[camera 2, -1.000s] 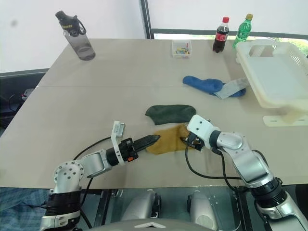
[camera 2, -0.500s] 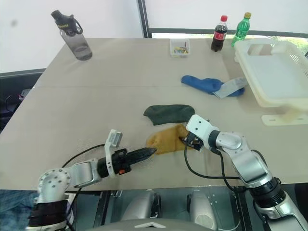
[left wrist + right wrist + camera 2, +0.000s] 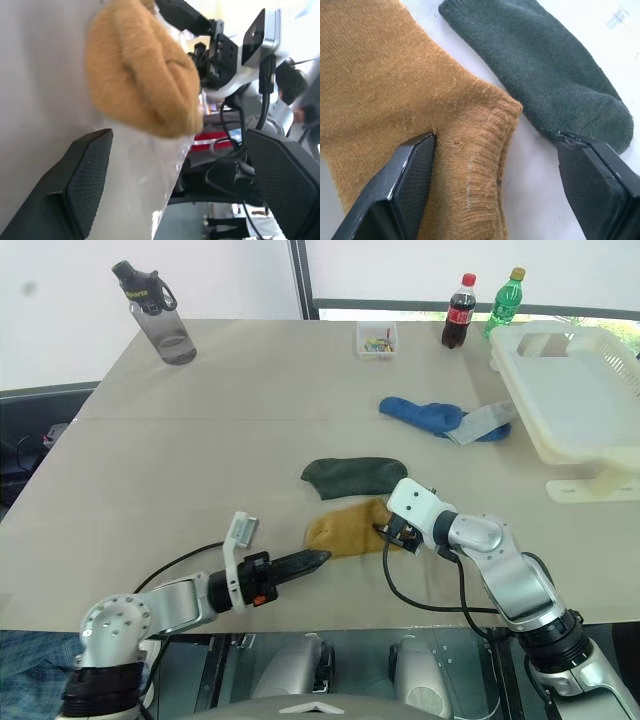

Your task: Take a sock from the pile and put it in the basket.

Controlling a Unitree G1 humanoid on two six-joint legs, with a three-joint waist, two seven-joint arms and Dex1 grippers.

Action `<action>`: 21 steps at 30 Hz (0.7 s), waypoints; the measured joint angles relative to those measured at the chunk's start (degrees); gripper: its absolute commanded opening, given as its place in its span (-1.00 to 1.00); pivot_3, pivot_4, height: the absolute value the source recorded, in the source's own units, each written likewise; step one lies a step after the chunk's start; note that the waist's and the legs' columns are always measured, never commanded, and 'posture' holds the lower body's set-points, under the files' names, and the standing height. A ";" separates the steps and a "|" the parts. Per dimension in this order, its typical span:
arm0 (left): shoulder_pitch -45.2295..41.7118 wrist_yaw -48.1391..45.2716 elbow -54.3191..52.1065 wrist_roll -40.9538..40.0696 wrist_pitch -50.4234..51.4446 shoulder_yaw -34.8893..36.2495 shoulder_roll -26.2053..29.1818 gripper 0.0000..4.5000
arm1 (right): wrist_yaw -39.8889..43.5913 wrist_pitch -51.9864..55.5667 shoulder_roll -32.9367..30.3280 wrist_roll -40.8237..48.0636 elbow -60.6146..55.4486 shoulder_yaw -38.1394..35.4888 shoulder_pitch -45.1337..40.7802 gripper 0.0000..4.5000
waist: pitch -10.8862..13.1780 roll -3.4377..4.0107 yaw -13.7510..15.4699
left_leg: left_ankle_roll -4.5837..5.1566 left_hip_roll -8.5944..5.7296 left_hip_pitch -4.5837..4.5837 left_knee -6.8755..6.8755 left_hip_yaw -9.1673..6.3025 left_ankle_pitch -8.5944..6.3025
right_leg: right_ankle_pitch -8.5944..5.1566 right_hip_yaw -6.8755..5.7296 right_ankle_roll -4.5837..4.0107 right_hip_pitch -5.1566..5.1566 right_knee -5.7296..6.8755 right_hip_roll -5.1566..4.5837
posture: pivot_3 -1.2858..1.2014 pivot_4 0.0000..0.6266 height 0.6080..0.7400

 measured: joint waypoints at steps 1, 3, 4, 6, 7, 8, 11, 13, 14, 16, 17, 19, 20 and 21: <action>-0.37 0.23 0.17 0.33 -0.10 -0.44 -0.44 0.99 | 0.00 -0.01 0.02 0.01 -0.04 0.01 0.00 0.76 | 0.00 0.00 -0.02 | -0.01 0.00 -0.02 0.00 0.00 0.00 | 0.00 -0.01 0.00 0.00 0.00 0.01 | 0.03 -0.52 1.00; -0.78 0.84 0.27 0.38 -0.23 -1.05 -0.92 0.99 | 0.01 0.00 0.02 0.03 -0.09 0.01 0.01 0.76 | 0.00 0.00 -0.04 | -0.08 0.00 -0.02 -0.01 0.00 0.04 | 0.00 -0.01 0.00 0.00 0.00 0.02 | 0.03 -0.52 1.00; -0.79 0.96 0.27 0.36 -0.28 -1.14 -1.02 0.99 | 0.01 0.00 0.01 0.03 -0.10 0.01 0.01 0.76 | 0.00 0.00 -0.04 | -0.11 0.00 -0.02 -0.01 0.00 0.06 | 0.00 -0.01 0.00 -0.01 0.00 0.02 | 0.03 -0.52 1.00; -0.69 1.32 0.26 0.29 -0.66 -1.28 -1.29 0.99 | -0.02 0.02 0.01 0.00 -0.09 0.01 0.01 0.76 | 0.00 0.00 -0.05 | -0.10 0.00 -0.02 -0.01 0.00 0.06 | 0.00 -0.01 0.01 0.00 -0.01 0.02 | 0.03 -0.52 1.00; -0.51 1.97 0.28 -0.02 -1.10 -1.11 -1.97 0.99 | -0.08 0.04 0.01 -0.04 -0.09 0.01 0.01 0.76 | 0.00 0.00 -0.03 | -0.09 0.00 -0.02 -0.01 0.00 0.05 | 0.00 -0.01 0.01 0.00 -0.01 0.02 | 0.03 -0.52 1.00; -0.36 2.50 0.42 -0.43 -1.35 -0.94 -2.54 0.99 | -0.12 0.04 0.02 -0.04 -0.09 0.01 0.01 0.76 | 0.00 0.00 -0.02 | -0.04 0.00 -0.02 -0.01 0.00 0.03 | 0.00 -0.01 0.01 0.00 -0.01 0.01 | 0.03 -0.52 1.00; -0.32 4.62 1.80 -2.82 -3.13 0.37 -4.24 0.99 | -0.18 0.04 0.14 -0.03 -0.09 0.02 0.01 0.76 | 0.02 -0.02 -0.02 | 0.03 0.00 -0.02 -0.01 -0.03 -0.01 | 0.00 -0.03 0.01 0.00 0.00 0.02 | 0.03 -0.52 1.00; -0.69 5.77 2.38 -3.50 -4.65 1.89 -3.97 0.99 | -0.15 0.01 0.21 0.02 -0.09 0.02 0.00 0.76 | 0.02 -0.01 -0.04 | 0.03 0.00 -0.04 -0.01 -0.06 -0.01 | 0.00 -0.06 0.01 -0.02 0.01 0.03 | 0.03 -0.52 1.00; -0.79 5.90 2.56 -3.60 -5.05 2.55 -3.65 0.99 | -0.13 -0.01 0.24 0.04 -0.09 0.02 0.01 0.76 | 0.02 -0.01 -0.05 | 0.02 0.00 -0.07 -0.01 -0.09 0.00 | 0.00 -0.09 0.00 -0.03 0.00 0.04 | 0.03 -0.52 1.00; -0.89 5.60 2.54 -3.38 -5.60 2.99 -2.24 0.99 | -0.12 -0.01 0.24 0.06 -0.10 0.02 0.00 0.76 | 0.02 -0.01 -0.10 | -0.15 0.00 -0.12 -0.01 -0.10 0.09 | 0.00 -0.11 0.01 -0.04 -0.04 0.05 | 0.03 -0.52 1.00; -1.03 5.23 2.49 -2.98 -5.89 3.00 -1.56 0.99 | -0.12 -0.01 0.24 0.05 -0.10 0.02 0.00 0.76 | 0.02 -0.01 -0.10 | -0.16 -0.01 -0.13 -0.01 -0.09 0.09 | 0.00 -0.11 0.01 -0.04 -0.06 0.06 | 0.03 -0.52 1.00; -1.35 4.98 2.49 -2.44 -6.92 3.05 -1.29 0.99 | -0.12 -0.02 0.24 0.04 -0.09 0.02 -0.02 0.76 | 0.03 -0.03 -0.10 | -0.16 -0.02 -0.14 -0.01 -0.09 0.10 | 0.00 -0.11 0.01 -0.04 -0.07 0.06 | 0.03 -0.52 1.00; -1.46 4.89 2.49 -2.37 -7.28 3.02 -1.29 0.99 | -0.12 -0.02 0.24 0.04 -0.09 0.02 -0.03 0.76 | 0.04 -0.04 -0.10 | -0.16 -0.02 -0.14 -0.01 -0.09 0.10 | 0.00 -0.11 0.01 -0.04 -0.07 0.06 | 0.03 -0.52 1.00; -1.64 4.81 2.49 -2.34 -7.46 2.97 -1.30 0.99 | -0.12 -0.03 0.25 0.05 -0.09 0.02 -0.03 0.76 | 0.04 -0.05 -0.09 | -0.16 -0.02 -0.15 -0.01 -0.10 0.10 | 0.00 -0.13 0.01 -0.04 -0.07 0.06 | 0.03 -0.52 1.00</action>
